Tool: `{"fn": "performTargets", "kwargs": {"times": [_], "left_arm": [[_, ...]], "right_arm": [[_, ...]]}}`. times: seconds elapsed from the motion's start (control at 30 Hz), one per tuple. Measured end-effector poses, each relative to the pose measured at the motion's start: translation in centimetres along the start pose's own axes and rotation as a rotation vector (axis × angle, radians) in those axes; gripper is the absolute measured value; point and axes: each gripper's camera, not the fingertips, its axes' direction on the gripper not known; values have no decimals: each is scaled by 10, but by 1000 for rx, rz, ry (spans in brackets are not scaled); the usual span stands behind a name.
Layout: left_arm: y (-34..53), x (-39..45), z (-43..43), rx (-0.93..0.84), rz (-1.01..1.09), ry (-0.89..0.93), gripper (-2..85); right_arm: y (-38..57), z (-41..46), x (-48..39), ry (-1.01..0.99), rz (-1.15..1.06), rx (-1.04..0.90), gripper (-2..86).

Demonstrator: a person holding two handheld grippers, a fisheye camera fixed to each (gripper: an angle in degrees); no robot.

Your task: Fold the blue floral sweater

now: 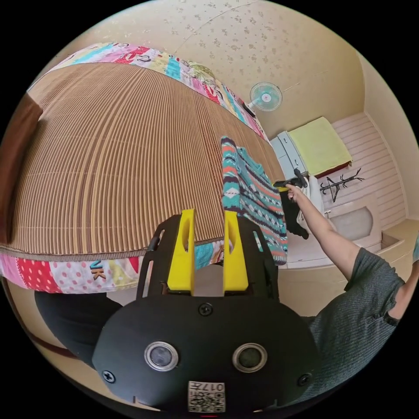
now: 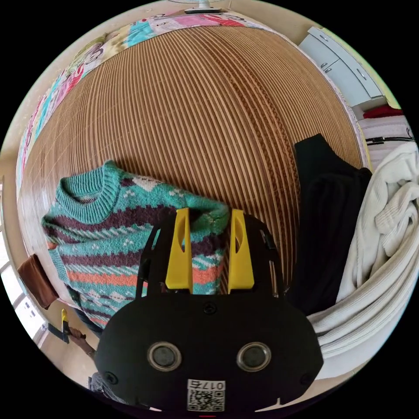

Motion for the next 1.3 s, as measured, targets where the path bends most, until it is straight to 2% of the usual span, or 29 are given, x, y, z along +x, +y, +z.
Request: {"fn": "performTargets", "kwargs": {"times": [0.07,0.17,0.27,0.33,0.37,0.43,0.6,0.73,0.83,0.93,1.03,1.07,1.1,1.17,1.23,1.3], "left_arm": [[-5,4,-5,20,21,13,101],[-7,14,-11,52,63,37,101],[-6,19,-12,64,79,52,103],[-7,19,-13,60,80,85,108],[-8,19,-17,66,83,111,111],[-12,23,-28,98,95,134,112],[-31,58,-88,258,175,153,162],[-40,81,-132,393,206,133,193],[-43,83,-162,450,178,149,222],[-40,65,-176,435,140,215,201],[-47,48,-156,288,146,228,80],[-50,44,-143,222,202,341,4],[-48,37,-134,217,212,513,-2],[-38,27,-138,313,206,651,-6],[-32,25,-157,405,222,600,-8],[-33,28,-189,491,237,453,-6]], "right_arm": [[7,-3,-2,-85,14,-24,81],[41,-43,-39,-113,-120,70,62],[123,-124,-106,-106,-344,311,57],[225,-197,-165,-103,-527,552,55],[252,-214,-178,-78,-548,622,55],[364,-268,-234,122,-635,905,54],[531,-328,-307,384,-676,1348,54],[611,-369,-334,321,-700,1532,54],[636,-384,-355,317,-695,1582,54],[642,-393,-371,255,-721,1572,55],[633,-394,-391,250,-736,1514,56],[629,-393,-396,261,-733,1498,56],[622,-390,-406,278,-724,1474,56],[609,-383,-421,321,-706,1433,55],[590,-373,-437,369,-675,1370,55],[575,-367,-443,366,-647,1321,55]]}}
